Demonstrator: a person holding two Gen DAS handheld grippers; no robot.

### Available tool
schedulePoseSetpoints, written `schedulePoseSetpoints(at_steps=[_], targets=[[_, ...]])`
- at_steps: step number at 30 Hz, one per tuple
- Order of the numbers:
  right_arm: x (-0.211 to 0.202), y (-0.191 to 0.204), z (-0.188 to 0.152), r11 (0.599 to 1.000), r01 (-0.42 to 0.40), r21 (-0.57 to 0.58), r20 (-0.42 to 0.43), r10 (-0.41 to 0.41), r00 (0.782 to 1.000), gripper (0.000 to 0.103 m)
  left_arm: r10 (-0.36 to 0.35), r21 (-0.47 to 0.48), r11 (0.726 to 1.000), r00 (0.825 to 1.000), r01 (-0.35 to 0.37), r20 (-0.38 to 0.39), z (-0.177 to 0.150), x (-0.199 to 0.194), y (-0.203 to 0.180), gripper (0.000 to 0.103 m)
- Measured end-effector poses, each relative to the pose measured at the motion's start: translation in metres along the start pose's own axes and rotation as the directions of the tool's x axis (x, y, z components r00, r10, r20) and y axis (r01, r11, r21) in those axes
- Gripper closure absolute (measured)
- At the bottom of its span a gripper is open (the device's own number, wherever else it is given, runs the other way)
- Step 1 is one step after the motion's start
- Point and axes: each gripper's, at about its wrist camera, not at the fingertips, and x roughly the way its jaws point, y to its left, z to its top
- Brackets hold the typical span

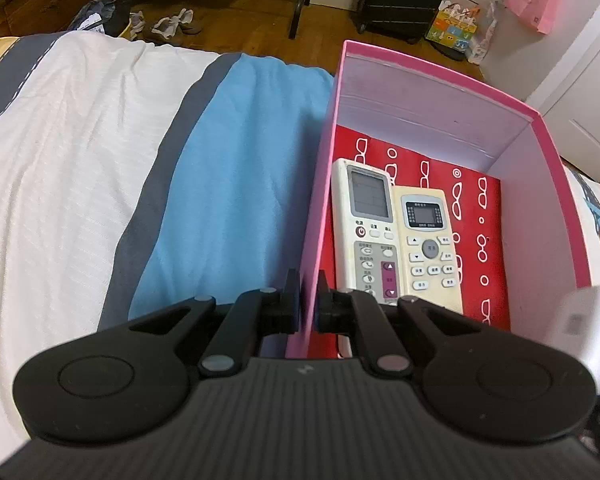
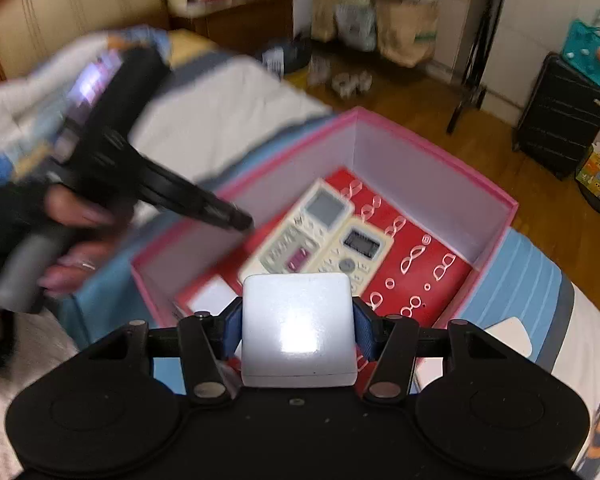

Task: Organize rigid objects
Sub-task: 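Carry the white cube charger into the pink box and open the right gripper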

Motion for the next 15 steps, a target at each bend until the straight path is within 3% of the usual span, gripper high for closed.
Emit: schedulePoseSetpoints(at_steps=[5, 12, 15], targets=[[0.040, 0.001, 0.011, 0.991, 0.096, -0.090, -0.142, -0.108, 0.984, 0.043, -0.005, 0.000, 1.000, 1.000, 0.005, 0.001, 0.001, 0.001, 0.001, 0.097], [0.066, 0.008, 0.006, 0.987, 0.071, -0.144, -0.258, -0.107, 0.960, 0.044, -0.005, 0.002, 1.000, 1.000, 0.005, 0.000, 0.001, 0.001, 0.001, 0.097], [0.071, 0.008, 0.003, 0.990, 0.057, -0.131, -0.253, -0.089, 0.963, 0.040, -0.009, 0.003, 1.000, 1.000, 0.009, -0.001, 0.001, 0.002, 0.001, 0.097]])
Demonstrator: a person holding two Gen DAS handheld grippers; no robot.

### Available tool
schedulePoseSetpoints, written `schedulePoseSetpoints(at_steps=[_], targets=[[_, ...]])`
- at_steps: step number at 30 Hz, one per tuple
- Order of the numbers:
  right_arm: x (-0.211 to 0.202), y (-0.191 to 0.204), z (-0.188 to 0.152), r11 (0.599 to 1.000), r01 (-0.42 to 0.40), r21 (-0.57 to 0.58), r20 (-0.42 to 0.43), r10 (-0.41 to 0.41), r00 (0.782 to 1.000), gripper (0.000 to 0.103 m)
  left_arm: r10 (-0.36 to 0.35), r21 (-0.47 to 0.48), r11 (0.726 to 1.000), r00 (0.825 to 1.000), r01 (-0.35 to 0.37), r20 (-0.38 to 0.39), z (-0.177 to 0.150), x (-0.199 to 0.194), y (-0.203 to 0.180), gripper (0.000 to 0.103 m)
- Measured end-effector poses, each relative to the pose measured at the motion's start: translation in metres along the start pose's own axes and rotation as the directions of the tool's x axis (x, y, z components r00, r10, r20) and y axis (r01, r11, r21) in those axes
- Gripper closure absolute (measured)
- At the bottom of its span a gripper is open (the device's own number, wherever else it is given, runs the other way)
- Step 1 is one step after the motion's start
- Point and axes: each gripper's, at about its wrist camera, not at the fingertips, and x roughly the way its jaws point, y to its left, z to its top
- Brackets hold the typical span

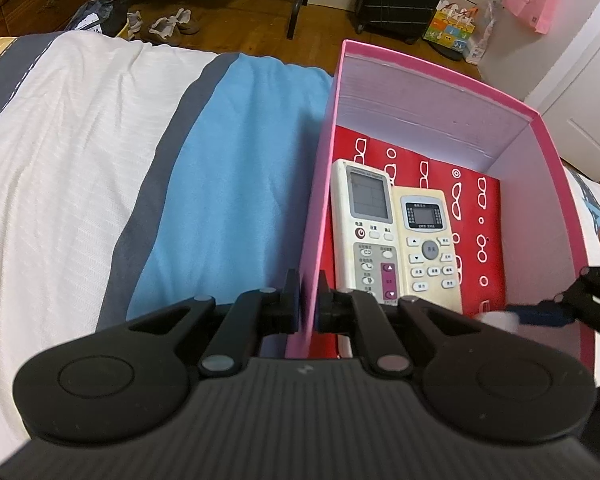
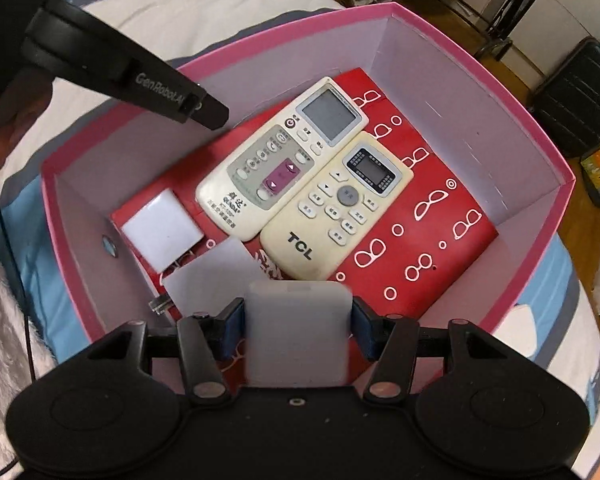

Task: Organize rigid objects
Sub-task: 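Carry the white cube charger into the pink box and open the right gripper, then grasp the silver key bunch with the right gripper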

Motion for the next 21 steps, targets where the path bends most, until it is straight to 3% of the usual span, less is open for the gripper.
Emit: schedulePoseSetpoints(at_steps=[5, 12, 16, 21], targets=[[-0.040, -0.013, -0.014, 0.998, -0.013, 0.060, 0.131, 0.005, 0.991, 0.040, 0.002, -0.003, 1.000, 1.000, -0.002, -0.005, 0.001, 0.003, 0.001, 0.097], [-0.120, -0.047, -0.065, 0.983, -0.073, 0.168, 0.281, 0.024, 0.959, 0.040, 0.015, 0.000, 1.000, 1.000, -0.015, -0.002, -0.001, 0.002, -0.003, 0.097], [-0.134, -0.078, -0.095, 0.953, -0.113, 0.280, 0.263, 0.037, 0.964, 0.040, 0.027, 0.011, 1.000, 1.000, -0.027, -0.002, -0.002, 0.001, -0.006, 0.098], [-0.118, -0.103, -0.133, 0.917, -0.142, 0.372, 0.202, 0.070, 0.977, 0.040, 0.048, 0.036, 0.998, 0.999, -0.048, 0.013, -0.003, -0.002, -0.010, 0.098]])
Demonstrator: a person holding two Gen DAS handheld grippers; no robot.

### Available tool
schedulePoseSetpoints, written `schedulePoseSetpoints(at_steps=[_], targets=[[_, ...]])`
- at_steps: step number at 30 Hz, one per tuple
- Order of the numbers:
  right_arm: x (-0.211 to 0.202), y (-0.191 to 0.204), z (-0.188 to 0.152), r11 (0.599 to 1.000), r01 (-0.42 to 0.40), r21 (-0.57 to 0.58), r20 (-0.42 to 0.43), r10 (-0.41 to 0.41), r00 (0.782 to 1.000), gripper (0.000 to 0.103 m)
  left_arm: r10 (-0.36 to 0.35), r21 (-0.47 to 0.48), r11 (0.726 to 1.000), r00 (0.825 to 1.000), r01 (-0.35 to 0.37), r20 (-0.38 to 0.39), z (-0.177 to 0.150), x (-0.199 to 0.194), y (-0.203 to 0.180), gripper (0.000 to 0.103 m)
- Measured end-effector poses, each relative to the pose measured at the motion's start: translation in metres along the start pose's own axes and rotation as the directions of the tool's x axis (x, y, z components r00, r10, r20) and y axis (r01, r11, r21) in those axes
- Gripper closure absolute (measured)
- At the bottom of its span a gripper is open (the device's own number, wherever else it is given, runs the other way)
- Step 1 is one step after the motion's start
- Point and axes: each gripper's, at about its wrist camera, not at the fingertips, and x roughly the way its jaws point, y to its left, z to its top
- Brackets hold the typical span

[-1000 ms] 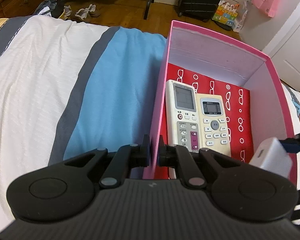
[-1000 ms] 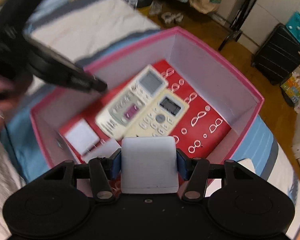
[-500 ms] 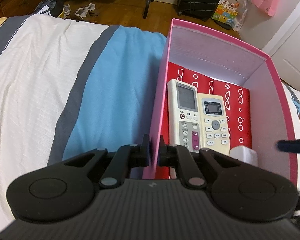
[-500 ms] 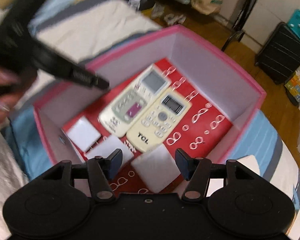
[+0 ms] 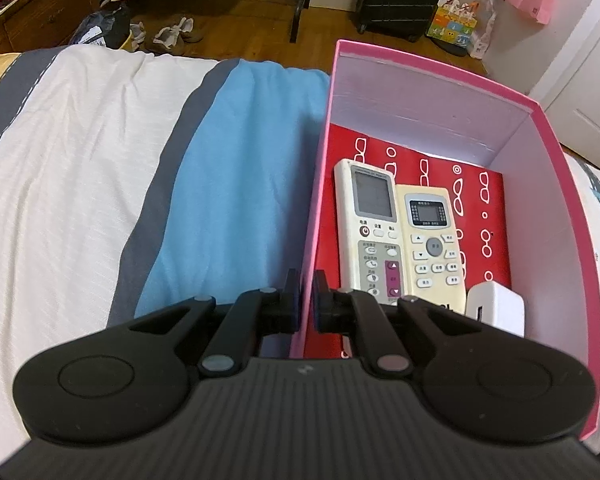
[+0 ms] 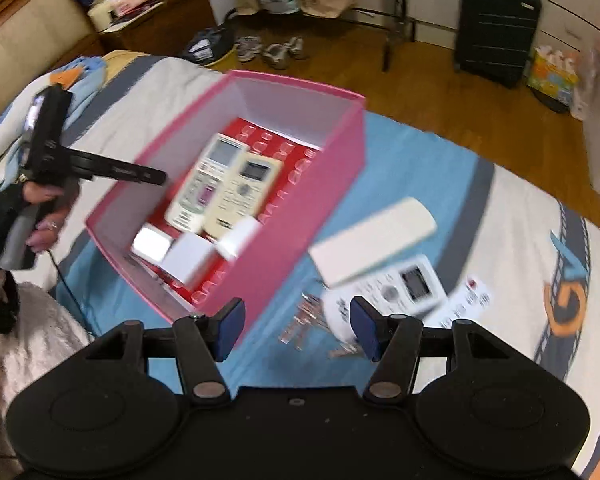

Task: Organize rigid objects
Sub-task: 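Grasp the silver key bunch with the right gripper, then carry the keys into the pink box and release them beside the remotes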

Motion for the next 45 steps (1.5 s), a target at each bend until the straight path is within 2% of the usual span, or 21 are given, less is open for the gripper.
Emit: schedulePoseSetpoints(at_steps=[5, 8, 13, 16, 17, 19, 20, 21, 23, 27, 29, 33, 37, 41, 45], targets=[[0.030, -0.020, -0.028, 0.999, 0.028, -0.022, -0.020, -0.029, 0.999, 0.039, -0.001, -0.008, 1.000, 1.000, 0.001, -0.001, 0.000, 0.000, 0.001, 0.098], [0.055, -0.032, -0.040, 0.997, 0.041, -0.067, -0.030, -0.043, 0.999, 0.031, 0.007, -0.009, 1.000, 1.000, -0.007, -0.003, 0.001, 0.001, 0.000, 0.098], [0.090, -0.039, -0.055, 0.968, 0.098, -0.232, -0.050, -0.113, 0.992, 0.031, 0.005, -0.010, 1.000, 1.000, -0.005, -0.005, 0.001, 0.002, 0.001, 0.097], [0.108, -0.049, -0.053, 0.980, 0.104, -0.169, -0.062, -0.116, 0.991, 0.031, 0.003, -0.016, 1.000, 1.000, -0.003, -0.012, 0.002, 0.005, 0.001, 0.097], [0.112, -0.051, -0.052, 0.986, 0.092, -0.137, -0.067, -0.102, 0.993, 0.026, 0.002, -0.017, 1.000, 1.000, -0.002, -0.013, 0.001, 0.005, 0.001, 0.097], [0.116, -0.052, -0.050, 0.993, 0.074, -0.090, -0.046, -0.078, 0.996, 0.025, 0.001, -0.016, 1.000, 1.000, -0.002, -0.015, 0.001, 0.005, 0.002, 0.097], [0.117, -0.049, -0.049, 0.993, 0.077, -0.088, -0.038, -0.081, 0.996, 0.035, 0.001, -0.017, 1.000, 1.000, -0.001, -0.016, 0.001, 0.005, 0.002, 0.097], [0.116, -0.045, -0.049, 0.993, 0.074, -0.094, -0.034, -0.078, 0.996, 0.053, 0.000, -0.019, 1.000, 1.000, 0.000, -0.017, 0.001, 0.005, 0.002, 0.097], [0.112, -0.038, -0.048, 0.994, 0.060, -0.090, -0.032, -0.063, 0.997, 0.060, -0.003, -0.021, 1.000, 1.000, 0.002, -0.018, 0.001, 0.005, 0.003, 0.097], [0.096, -0.038, -0.043, 0.999, 0.051, 0.008, -0.034, -0.051, 0.998, 0.088, -0.004, -0.023, 1.000, 1.000, 0.003, -0.018, 0.002, 0.006, 0.003, 0.097], [0.086, -0.040, -0.043, 0.997, 0.023, 0.077, -0.016, -0.022, 1.000, 0.092, -0.003, -0.021, 1.000, 1.000, 0.002, -0.018, 0.002, 0.006, 0.003, 0.097], [0.077, -0.034, -0.046, 0.994, 0.010, 0.109, -0.002, -0.010, 1.000, 0.098, -0.004, -0.023, 1.000, 1.000, 0.003, -0.018, 0.002, 0.006, 0.003, 0.097], [0.064, -0.032, -0.048, 0.987, -0.012, 0.161, 0.029, 0.007, 1.000, 0.098, -0.010, -0.027, 1.000, 1.000, 0.010, -0.018, 0.001, 0.006, 0.003, 0.097], [0.043, -0.034, -0.050, 0.976, -0.023, 0.219, 0.102, 0.001, 0.995, 0.098, -0.011, -0.027, 1.000, 1.000, 0.010, -0.018, 0.001, 0.006, 0.003, 0.097], [0.009, -0.024, -0.048, 0.966, -0.034, 0.256, 0.215, -0.022, 0.976, 0.097, -0.020, -0.034, 0.999, 1.000, 0.019, -0.009, 0.001, 0.004, 0.005, 0.097]])
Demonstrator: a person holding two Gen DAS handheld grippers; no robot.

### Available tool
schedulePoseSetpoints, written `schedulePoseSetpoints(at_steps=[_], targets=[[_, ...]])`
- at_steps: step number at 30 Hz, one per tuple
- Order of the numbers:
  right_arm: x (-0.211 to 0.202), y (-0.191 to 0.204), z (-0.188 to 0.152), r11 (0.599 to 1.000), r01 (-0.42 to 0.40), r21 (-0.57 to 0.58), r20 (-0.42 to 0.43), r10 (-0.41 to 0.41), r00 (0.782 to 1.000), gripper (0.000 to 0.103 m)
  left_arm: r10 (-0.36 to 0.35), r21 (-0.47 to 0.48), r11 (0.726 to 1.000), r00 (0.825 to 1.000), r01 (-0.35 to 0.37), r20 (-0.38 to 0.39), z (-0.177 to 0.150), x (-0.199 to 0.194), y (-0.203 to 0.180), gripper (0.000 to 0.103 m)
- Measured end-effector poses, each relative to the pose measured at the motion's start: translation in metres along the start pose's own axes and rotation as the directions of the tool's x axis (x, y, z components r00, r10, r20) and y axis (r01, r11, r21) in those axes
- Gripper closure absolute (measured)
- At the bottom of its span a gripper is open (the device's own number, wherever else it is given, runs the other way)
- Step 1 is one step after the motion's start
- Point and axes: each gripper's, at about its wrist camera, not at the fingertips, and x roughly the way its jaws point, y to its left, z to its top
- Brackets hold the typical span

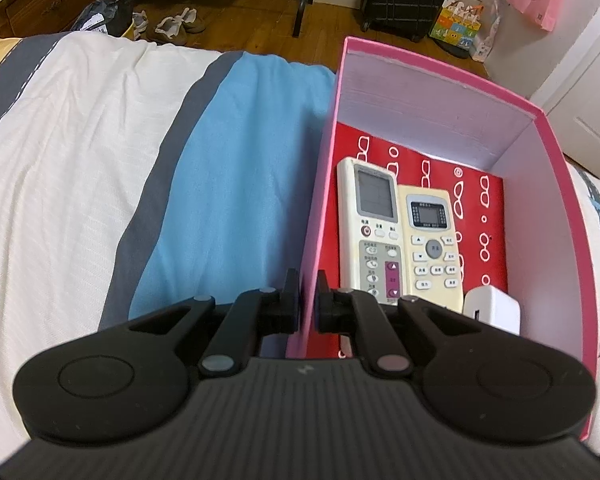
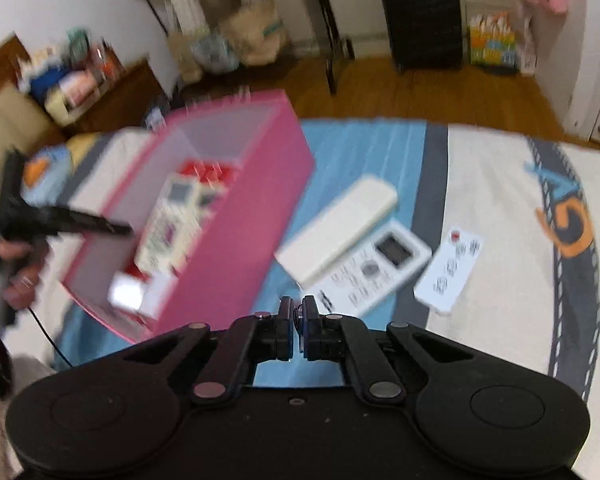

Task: Organize rigid objects
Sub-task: 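Carry the keys into the pink box and release them beside the remotes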

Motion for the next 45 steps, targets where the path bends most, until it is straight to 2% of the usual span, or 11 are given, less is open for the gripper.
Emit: schedulePoseSetpoints(at_steps=[3, 8, 15, 19, 22, 25, 34, 37, 39, 42, 45], targets=[[-0.019, 0.014, 0.016, 1.000, -0.017, -0.008, 0.070, 0.018, 0.997, 0.097, -0.005, 0.005, 1.000, 1.000, 0.005, -0.003, -0.001, 0.000, 0.002, 0.097], [-0.019, 0.044, 0.053, 0.997, -0.075, -0.018, 0.106, 0.076, 0.991, 0.097, -0.016, 0.002, 1.000, 1.000, 0.016, -0.001, 0.000, -0.001, 0.004, 0.097], [0.040, 0.092, 0.080, 0.992, -0.088, -0.094, 0.071, 0.095, 0.993, 0.098, -0.014, 0.021, 1.000, 1.000, 0.014, 0.006, -0.001, -0.003, 0.002, 0.097], [0.070, 0.110, 0.082, 0.991, -0.072, -0.114, 0.034, 0.076, 0.997, 0.098, -0.016, 0.020, 1.000, 1.000, 0.016, 0.006, -0.001, -0.003, 0.002, 0.097], [0.084, 0.122, 0.078, 0.986, -0.027, -0.165, 0.029, 0.032, 0.999, 0.097, -0.021, 0.017, 1.000, 1.000, 0.021, 0.004, -0.001, -0.002, 0.002, 0.097], [0.094, 0.124, 0.075, 0.985, -0.003, -0.175, 0.017, 0.006, 1.000, 0.097, -0.023, 0.017, 1.000, 1.000, 0.023, 0.003, -0.001, -0.001, 0.003, 0.097], [0.100, 0.118, 0.073, 0.972, 0.090, -0.216, 0.053, -0.081, 0.995, 0.096, -0.032, 0.013, 0.999, 0.999, 0.032, -0.001, 0.000, 0.000, 0.005, 0.097], [0.095, 0.111, 0.072, 0.975, 0.052, -0.216, 0.082, -0.034, 0.996, 0.092, -0.030, 0.013, 0.999, 1.000, 0.030, 0.000, 0.000, 0.000, 0.005, 0.097], [0.086, 0.107, 0.070, 0.973, 0.058, -0.223, 0.102, -0.036, 0.994, 0.080, -0.025, 0.016, 1.000, 1.000, 0.025, 0.007, -0.001, 0.000, 0.005, 0.097], [0.066, 0.098, 0.066, 0.968, 0.026, -0.248, 0.090, -0.003, 0.996, 0.080, -0.013, 0.027, 1.000, 1.000, 0.013, 0.016, -0.001, -0.001, 0.002, 0.098], [0.046, 0.080, 0.061, 0.968, -0.014, -0.250, 0.024, 0.021, 0.999, 0.080, -0.014, 0.023, 1.000, 1.000, 0.014, 0.008, 0.000, -0.001, 0.002, 0.098]])
